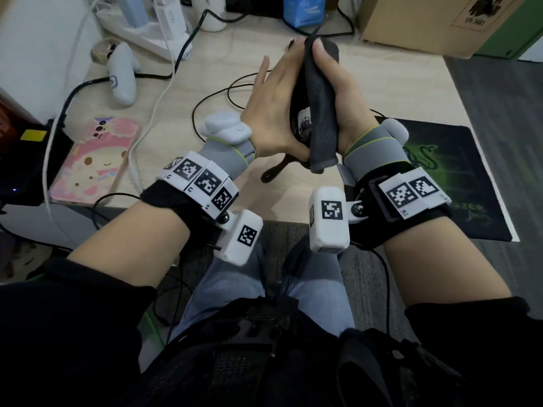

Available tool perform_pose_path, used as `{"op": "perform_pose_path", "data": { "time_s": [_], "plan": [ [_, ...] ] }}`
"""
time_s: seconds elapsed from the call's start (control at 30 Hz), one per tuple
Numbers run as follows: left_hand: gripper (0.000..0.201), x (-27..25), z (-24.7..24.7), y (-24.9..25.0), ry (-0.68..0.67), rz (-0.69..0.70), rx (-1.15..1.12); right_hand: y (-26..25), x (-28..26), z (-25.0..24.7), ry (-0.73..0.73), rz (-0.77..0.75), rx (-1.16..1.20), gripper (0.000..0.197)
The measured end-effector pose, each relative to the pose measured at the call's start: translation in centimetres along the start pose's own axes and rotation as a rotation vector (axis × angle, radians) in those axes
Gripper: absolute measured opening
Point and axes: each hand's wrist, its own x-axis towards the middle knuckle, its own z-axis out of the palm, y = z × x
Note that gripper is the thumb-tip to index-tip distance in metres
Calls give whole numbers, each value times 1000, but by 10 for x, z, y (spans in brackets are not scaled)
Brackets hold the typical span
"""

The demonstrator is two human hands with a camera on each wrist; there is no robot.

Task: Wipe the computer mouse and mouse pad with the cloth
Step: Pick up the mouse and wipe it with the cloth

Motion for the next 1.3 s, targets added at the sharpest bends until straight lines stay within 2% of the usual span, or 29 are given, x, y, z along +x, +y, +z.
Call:
{"op": "perform_pose_path", "data": {
  "time_s": [0.17,0.27,0.37,0.47,0.57,0.7,0.8,0.87,0.93,1.0,1.07,1.13,1.2,1.3],
  "plan": [
    [146,-8,1,1,-58,38,31,0,4,1,-16,51,25,48],
    [141,-10,2,4,-82,50,5,-3,11,-3,38,85,-71,49],
    [139,-9,7,2,-65,13,-60,-6,16,-5,122,89,-152,50],
    [142,-9,12,0,-54,-27,-76,-7,21,-9,216,65,-190,59],
    [142,-12,11,3,-51,-38,-104,-8,22,-14,344,-6,-204,47],
    [134,-12,5,5,-80,-30,-78,-6,23,-18,503,-99,-231,46],
    [128,-12,2,5,-87,-41,-69,-5,19,-17,443,-109,-253,42],
    [120,-6,0,3,-2,-81,-114,-1,9,-10,317,-81,-234,43],
    [97,5,-1,-3,121,-155,-177,7,-2,-1,229,-54,-214,36],
    [76,13,0,-7,182,-210,-125,16,-7,4,209,-82,-204,28],
    [70,15,3,-8,199,-205,-62,19,-7,7,263,-125,-190,33],
    [77,10,4,-9,205,-175,-109,14,-5,6,354,-137,-201,33],
    [94,4,0,-11,186,-120,-136,7,-4,2,408,-144,-222,29],
    [107,1,-10,-17,120,-78,-76,0,-2,-11,450,-170,-328,27]
  ]
}}
